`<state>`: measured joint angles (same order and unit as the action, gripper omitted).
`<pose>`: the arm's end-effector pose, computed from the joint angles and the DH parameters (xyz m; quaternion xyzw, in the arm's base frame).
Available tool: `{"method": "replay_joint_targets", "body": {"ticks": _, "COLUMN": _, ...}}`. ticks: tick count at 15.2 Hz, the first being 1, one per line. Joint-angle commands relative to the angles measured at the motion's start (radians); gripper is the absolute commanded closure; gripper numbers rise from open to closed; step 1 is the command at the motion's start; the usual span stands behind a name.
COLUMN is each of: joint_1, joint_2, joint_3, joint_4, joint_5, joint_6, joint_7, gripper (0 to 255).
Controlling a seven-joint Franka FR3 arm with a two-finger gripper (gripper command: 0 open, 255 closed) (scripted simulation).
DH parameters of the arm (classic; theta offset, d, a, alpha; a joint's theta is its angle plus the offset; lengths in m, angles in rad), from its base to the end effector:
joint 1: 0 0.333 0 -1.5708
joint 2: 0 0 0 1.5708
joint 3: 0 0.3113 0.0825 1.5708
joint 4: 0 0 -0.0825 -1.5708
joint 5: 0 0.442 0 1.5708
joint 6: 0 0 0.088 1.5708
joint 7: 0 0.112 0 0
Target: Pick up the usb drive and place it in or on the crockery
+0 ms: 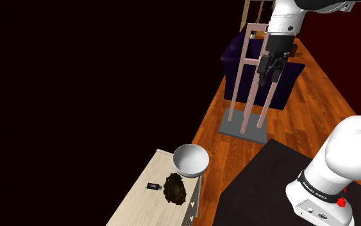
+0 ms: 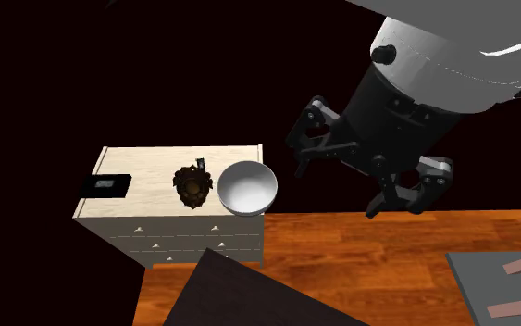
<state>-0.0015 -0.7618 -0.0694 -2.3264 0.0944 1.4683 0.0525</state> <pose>0.3629 -0.0193 0.5809 -0.9951 0.0482 0.0486 0.0710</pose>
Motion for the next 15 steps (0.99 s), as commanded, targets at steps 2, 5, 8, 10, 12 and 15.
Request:
{"method": "replay_joint_targets", "body": {"ticks": 2, "joint_1": 0.007, "joint_2": 0.010, "joint_3": 0.015, "joint_4": -0.017, "joint_5": 0.009, "joint_6": 0.030, "joint_7": 0.009, "gripper": 0}}
{"method": "replay_joint_targets", "body": {"ticks": 5, "joint_1": 0.030, "joint_2": 0.048, "joint_3": 0.061, "joint_4": -0.059, "joint_5": 0.034, "joint_6": 0.120, "joint_7": 0.033, "gripper": 0}}
{"method": "replay_joint_targets", "body": {"ticks": 8, "joint_1": 0.054, "joint_2": 0.098, "joint_3": 0.106, "joint_4": -0.090, "joint_5": 0.058, "joint_6": 0.211, "joint_7": 0.058, "gripper": 0}}
{"method": "replay_joint_targets", "body": {"ticks": 10, "joint_1": 0.070, "joint_2": 0.138, "joint_3": 0.137, "joint_4": -0.105, "joint_5": 0.071, "joint_6": 0.273, "joint_7": 0.074, "gripper": 0}}
{"method": "replay_joint_targets", "body": {"ticks": 12, "joint_1": 0.084, "joint_2": 0.183, "joint_3": 0.167, "joint_4": -0.114, "joint_5": 0.083, "joint_6": 0.334, "joint_7": 0.090, "gripper": 0}}
{"method": "replay_joint_targets", "body": {"ticks": 15, "joint_1": 0.105, "joint_2": 0.261, "joint_3": 0.212, "joint_4": -0.118, "joint_5": 0.096, "joint_6": 0.425, "joint_7": 0.115, "gripper": 0}}
